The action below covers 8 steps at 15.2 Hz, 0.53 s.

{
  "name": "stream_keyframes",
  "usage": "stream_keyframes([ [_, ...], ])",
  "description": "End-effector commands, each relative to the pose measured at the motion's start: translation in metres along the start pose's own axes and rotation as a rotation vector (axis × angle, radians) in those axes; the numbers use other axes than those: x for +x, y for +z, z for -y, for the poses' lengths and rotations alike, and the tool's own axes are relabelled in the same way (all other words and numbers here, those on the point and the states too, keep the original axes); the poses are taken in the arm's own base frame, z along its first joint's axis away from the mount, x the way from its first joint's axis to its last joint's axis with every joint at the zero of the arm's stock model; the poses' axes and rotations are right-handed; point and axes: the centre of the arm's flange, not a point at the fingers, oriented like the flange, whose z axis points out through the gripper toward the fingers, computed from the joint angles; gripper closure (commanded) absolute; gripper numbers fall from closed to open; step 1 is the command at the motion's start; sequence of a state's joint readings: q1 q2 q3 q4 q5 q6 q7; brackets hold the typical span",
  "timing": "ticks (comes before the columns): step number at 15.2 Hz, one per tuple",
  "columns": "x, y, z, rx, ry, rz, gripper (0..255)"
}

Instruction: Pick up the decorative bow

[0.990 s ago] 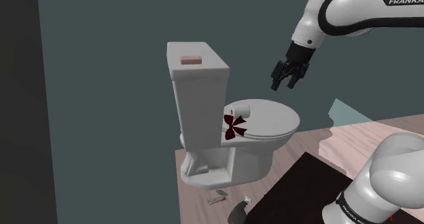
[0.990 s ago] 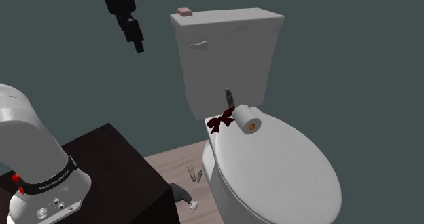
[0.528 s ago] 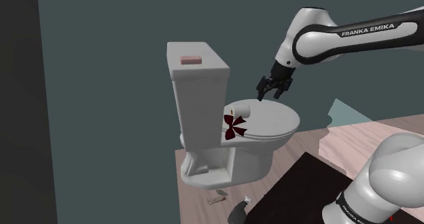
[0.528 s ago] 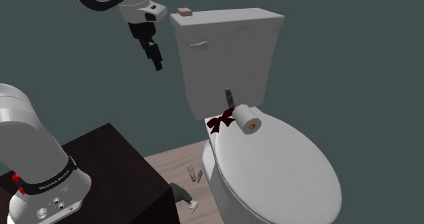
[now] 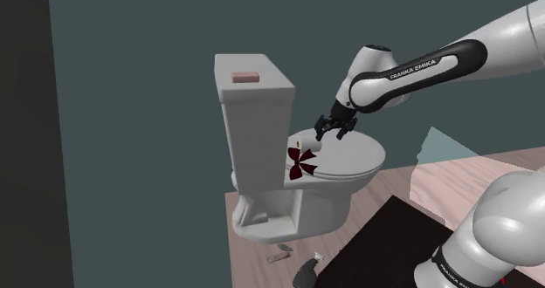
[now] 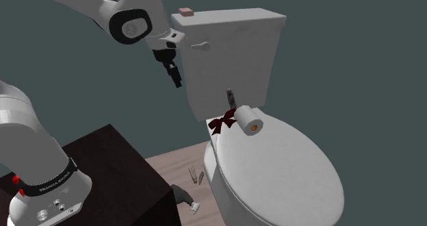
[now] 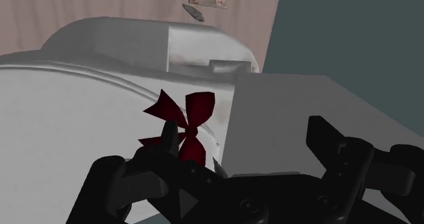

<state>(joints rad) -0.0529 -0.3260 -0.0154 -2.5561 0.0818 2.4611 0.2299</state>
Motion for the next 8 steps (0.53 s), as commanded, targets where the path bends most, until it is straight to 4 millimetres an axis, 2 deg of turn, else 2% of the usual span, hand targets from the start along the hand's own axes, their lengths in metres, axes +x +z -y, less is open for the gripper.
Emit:
stream_keyframes([
  [1, 0.008, 0.025, -0.003, -0.002, 0.020, -0.018, 0],
  [8, 0.043, 0.107, -0.014, -0.011, 0.090, -0.070, 0],
])
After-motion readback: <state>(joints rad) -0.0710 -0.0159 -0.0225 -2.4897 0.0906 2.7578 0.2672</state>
